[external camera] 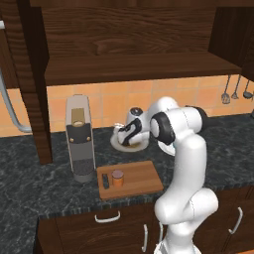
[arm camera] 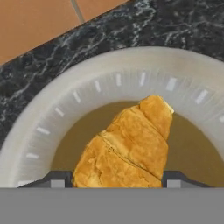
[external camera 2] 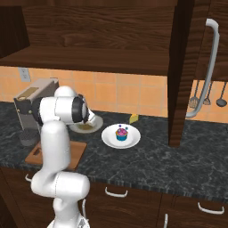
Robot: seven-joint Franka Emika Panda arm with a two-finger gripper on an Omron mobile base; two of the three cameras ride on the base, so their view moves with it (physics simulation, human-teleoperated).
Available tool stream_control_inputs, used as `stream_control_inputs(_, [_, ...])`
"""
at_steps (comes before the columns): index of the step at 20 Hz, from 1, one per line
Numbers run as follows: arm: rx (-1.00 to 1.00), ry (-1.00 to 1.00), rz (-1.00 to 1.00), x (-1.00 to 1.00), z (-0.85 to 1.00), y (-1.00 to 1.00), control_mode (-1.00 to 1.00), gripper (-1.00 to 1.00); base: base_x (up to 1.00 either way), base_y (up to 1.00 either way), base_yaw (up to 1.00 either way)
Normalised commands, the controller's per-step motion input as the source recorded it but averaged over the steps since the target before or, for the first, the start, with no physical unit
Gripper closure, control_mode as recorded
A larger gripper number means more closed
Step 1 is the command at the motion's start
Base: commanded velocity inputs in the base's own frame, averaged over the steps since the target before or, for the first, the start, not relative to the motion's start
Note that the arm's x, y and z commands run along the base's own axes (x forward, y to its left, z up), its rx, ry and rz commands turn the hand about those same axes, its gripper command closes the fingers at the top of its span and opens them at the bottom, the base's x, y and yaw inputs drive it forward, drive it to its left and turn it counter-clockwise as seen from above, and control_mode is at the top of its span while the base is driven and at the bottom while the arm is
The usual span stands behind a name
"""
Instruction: From the different types of pastries on the counter, select a croissant and place it on the cutting board. Then retrieve a jar of jam from the cabinet and place it alongside the croissant on the cutting board.
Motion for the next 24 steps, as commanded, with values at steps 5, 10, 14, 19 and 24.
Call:
stream_control_inputs(5, [0.00, 0.00, 0.03, -0.21, 0.75, 0.00, -1.00, 1.00, 0.00, 0.00, 0.00])
stream_control_inputs(10, [0.01, -0.05, 0.00, -0.23, 0.16, 0.00, -1.00, 1.00, 0.00, 0.00, 0.00])
stream_control_inputs(14, [0.03, -0.12, 0.03, -0.97, 0.41, 0.00, -1.00, 1.00, 0.00, 0.00, 0.00])
stream_control_inputs(19, [0.00, -0.11, 0.06, -1.00, -0.19, -0.02, -1.00, 1.00, 0.00, 0.00, 0.00])
stream_control_inputs(24, [0.00, -0.10, 0.03, -1.00, -0.17, -0.05, -1.00, 1.00, 0.00, 0.00, 0.00])
